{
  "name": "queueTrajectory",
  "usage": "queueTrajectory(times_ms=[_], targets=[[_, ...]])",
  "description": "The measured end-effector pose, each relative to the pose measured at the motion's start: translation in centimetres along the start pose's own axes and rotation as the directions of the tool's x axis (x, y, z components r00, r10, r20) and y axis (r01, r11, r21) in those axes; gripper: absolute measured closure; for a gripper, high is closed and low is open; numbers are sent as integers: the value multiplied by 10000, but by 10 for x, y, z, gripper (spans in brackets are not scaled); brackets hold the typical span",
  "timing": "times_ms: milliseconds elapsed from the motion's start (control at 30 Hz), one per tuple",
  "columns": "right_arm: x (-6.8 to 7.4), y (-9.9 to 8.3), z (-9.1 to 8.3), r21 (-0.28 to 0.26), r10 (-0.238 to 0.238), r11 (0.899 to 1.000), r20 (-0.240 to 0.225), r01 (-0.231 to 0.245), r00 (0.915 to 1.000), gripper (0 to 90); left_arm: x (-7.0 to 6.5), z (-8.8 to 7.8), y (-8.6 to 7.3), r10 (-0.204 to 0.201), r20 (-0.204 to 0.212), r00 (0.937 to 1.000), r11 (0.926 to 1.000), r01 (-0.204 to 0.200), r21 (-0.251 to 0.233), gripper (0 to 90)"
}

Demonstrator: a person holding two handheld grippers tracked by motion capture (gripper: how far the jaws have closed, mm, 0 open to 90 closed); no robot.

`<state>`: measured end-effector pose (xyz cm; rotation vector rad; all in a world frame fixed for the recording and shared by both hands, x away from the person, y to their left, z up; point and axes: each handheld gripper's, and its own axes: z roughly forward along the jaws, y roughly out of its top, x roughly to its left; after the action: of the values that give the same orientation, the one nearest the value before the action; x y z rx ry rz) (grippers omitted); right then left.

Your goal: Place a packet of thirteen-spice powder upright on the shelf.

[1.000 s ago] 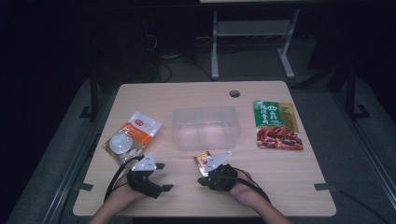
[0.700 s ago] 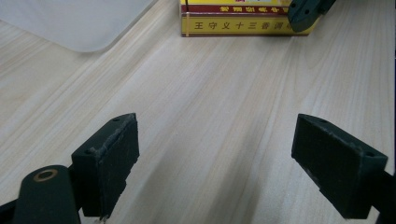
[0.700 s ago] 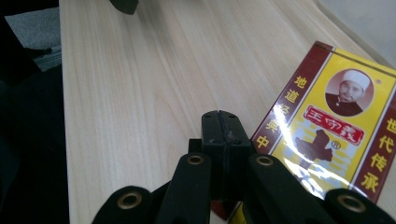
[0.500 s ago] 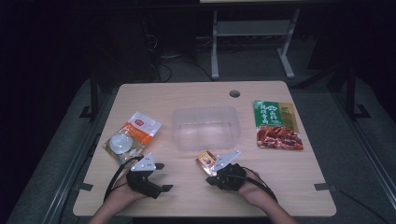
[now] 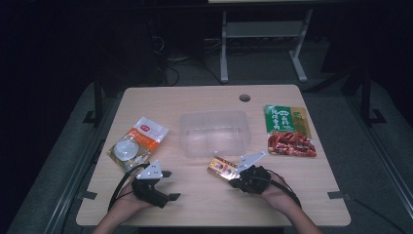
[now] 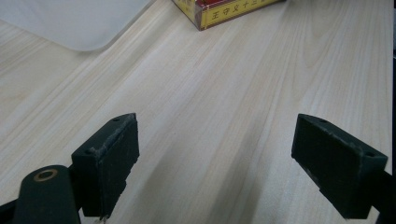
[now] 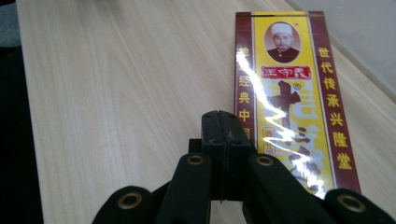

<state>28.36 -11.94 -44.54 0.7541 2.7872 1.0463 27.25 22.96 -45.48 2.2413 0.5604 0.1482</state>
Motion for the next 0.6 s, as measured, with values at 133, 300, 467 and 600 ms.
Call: queueTrajectory(times_ms=[133,300,467,600], targets=[[-2,-1,-1,56,179,9998,33,-179,9998,899,0,0,0,-4,13,10000,10000,4,-1,145],[-8,-4,-2,272,91,9996,247,-98,9997,899,0,0,0,-10,15,10000,10000,10,-2,144],[-16,-7,-5,291,388,9988,256,-396,9989,899,0,1,0,-5,27,10000,10000,5,1,145],[-23,-10,-8,314,448,9985,341,-459,9984,899,0,0,0,-2,24,10000,10000,2,7,145]])
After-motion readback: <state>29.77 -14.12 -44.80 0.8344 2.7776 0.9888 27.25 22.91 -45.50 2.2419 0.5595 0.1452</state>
